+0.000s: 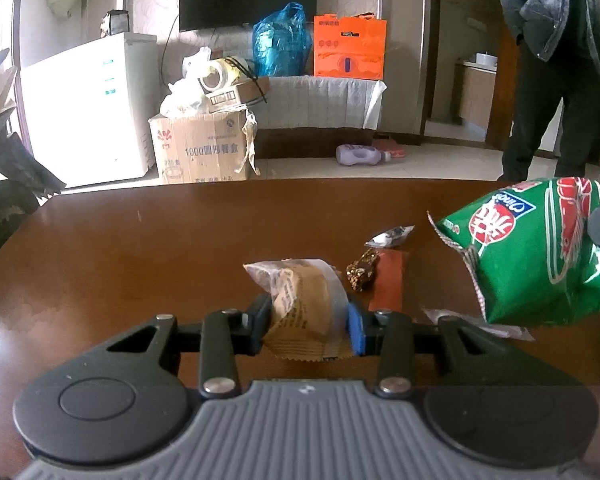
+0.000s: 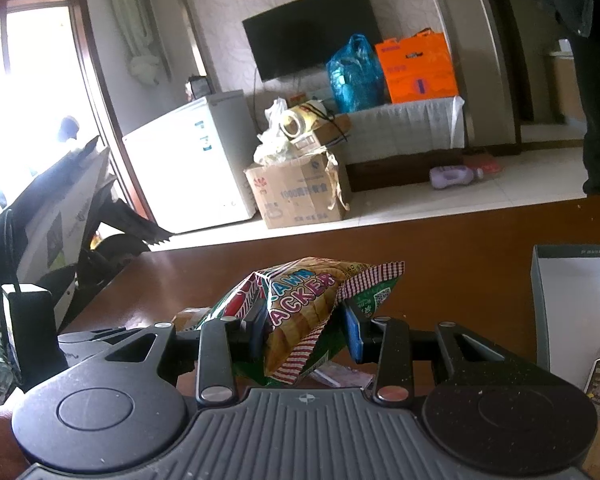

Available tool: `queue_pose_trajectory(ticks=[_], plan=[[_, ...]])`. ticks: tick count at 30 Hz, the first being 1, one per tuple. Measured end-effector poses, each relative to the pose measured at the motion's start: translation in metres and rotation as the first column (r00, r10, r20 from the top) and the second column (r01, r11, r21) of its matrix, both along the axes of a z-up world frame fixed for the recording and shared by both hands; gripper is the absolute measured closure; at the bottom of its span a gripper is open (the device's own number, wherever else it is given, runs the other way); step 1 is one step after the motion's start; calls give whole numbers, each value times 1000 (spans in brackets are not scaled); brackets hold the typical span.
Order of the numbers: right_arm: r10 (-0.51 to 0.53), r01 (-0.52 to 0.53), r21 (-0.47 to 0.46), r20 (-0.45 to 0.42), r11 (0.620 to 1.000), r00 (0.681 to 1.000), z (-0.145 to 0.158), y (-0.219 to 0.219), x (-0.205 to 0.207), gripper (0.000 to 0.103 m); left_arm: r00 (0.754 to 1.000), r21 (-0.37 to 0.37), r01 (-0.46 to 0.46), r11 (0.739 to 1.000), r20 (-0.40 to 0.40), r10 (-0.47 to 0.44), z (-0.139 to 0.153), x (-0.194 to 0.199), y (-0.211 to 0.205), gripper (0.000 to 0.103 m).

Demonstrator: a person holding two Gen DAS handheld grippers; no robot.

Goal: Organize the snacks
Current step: 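Lift the green bag and tan pastry packet off the table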

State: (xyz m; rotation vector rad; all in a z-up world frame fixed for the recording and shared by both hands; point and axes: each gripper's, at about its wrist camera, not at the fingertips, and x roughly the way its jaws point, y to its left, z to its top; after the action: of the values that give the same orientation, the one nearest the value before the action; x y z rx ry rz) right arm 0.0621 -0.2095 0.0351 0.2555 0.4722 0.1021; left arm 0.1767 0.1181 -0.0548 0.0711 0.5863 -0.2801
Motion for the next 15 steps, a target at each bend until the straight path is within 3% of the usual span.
queue_pose_trajectory(ticks=[15], plan=[[-7,8,-24,68,1000,998,23,-5,-25,63,995,75,13,997,96,-20,23,-27,-37,66]])
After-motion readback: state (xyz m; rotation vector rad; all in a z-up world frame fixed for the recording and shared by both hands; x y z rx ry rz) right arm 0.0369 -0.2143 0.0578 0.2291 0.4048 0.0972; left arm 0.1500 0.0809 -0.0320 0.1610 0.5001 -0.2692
